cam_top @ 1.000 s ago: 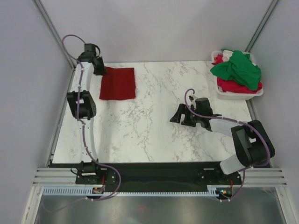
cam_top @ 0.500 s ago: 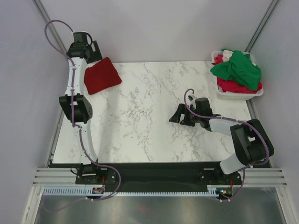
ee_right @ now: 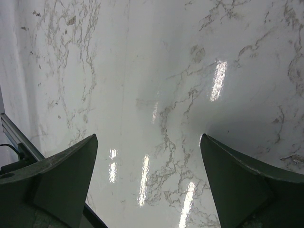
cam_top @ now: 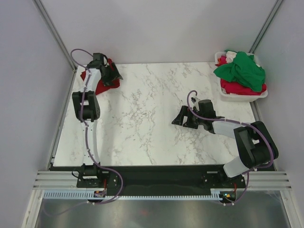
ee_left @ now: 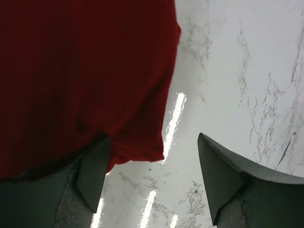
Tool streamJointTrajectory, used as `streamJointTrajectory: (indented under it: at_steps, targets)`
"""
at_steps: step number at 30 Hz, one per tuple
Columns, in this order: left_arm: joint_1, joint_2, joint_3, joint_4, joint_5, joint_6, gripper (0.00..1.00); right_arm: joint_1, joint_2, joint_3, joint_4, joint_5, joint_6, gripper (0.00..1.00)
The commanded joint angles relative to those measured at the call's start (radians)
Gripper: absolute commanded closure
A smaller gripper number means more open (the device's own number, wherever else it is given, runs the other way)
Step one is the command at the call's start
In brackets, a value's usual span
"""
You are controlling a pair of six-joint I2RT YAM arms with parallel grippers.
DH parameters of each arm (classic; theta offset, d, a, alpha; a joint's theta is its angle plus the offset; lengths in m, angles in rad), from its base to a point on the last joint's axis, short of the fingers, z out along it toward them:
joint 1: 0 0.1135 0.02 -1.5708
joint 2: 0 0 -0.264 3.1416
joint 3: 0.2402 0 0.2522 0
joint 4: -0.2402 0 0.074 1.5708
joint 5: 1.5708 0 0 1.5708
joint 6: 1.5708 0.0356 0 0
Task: Fold and stack the t-shirts
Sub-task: Neatly place the folded tshirt to the corner
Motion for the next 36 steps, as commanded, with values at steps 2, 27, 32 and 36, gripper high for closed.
streamJointTrajectory:
  at_steps: [2, 27, 32, 36]
  targets:
    - [0.094, -0.058, -0.096, -0.004, -0.006, -0.007, 0.19, 0.0, 0.008, -0.011, 0.013, -0.006, -0.019, 0.02]
    - [0.117, -0.258, -0.154, -0.041, 0.057, 0.024, 0.14, 0.0, 0.011, -0.009, 0.011, -0.009, -0.019, 0.02]
    - [0.057, -0.283, -0.156, -0.039, 0.09, 0.015, 0.15, -0.001, 0.011, -0.009, 0.013, -0.009, -0.019, 0.02]
    - [0.046, -0.22, -0.037, -0.041, 0.036, 0.027, 0.14, -0.001, 0.009, -0.011, 0.013, -0.009, -0.021, 0.02]
